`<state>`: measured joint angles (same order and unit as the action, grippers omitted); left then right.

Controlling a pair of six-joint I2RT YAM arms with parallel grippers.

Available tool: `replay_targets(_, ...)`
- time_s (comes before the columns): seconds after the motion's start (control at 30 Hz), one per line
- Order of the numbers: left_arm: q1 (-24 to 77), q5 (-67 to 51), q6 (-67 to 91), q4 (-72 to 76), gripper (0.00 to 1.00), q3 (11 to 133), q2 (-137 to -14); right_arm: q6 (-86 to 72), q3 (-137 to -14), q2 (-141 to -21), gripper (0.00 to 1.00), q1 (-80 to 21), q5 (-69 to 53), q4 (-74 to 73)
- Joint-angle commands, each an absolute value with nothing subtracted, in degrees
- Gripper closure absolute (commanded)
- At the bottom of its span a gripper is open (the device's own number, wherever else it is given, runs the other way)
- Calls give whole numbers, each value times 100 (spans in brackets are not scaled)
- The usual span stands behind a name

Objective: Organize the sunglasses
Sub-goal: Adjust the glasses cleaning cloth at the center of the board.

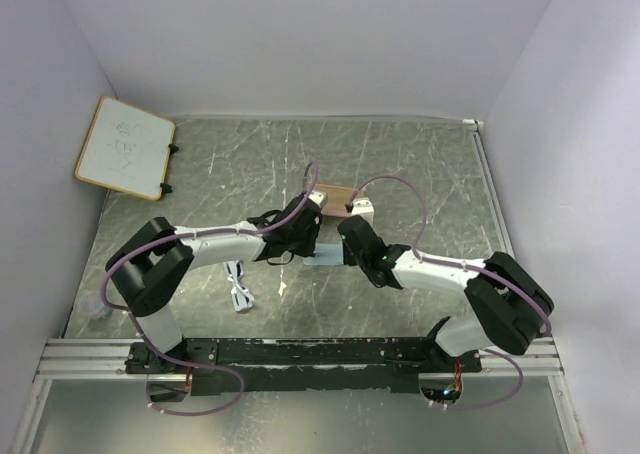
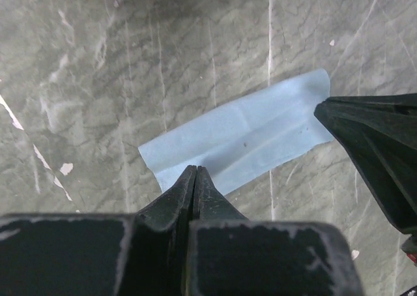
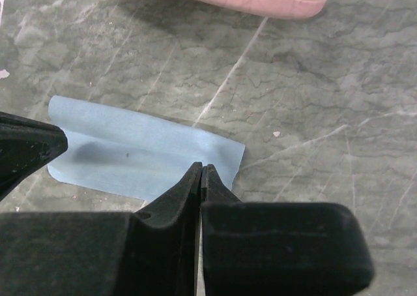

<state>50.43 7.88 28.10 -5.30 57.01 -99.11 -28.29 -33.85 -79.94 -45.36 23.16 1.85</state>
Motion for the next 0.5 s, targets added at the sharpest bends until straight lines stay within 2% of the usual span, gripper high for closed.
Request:
replay_targets(0.0,5013,375,3019,-232,93,5561,-9788,-2884,-3472,-8168,100,-4472,2071,375)
replay_targets(0.47,4968,902,3102,-545,91,5698,-10404,-2856,-3521,-8622,100,-4418,1687,618)
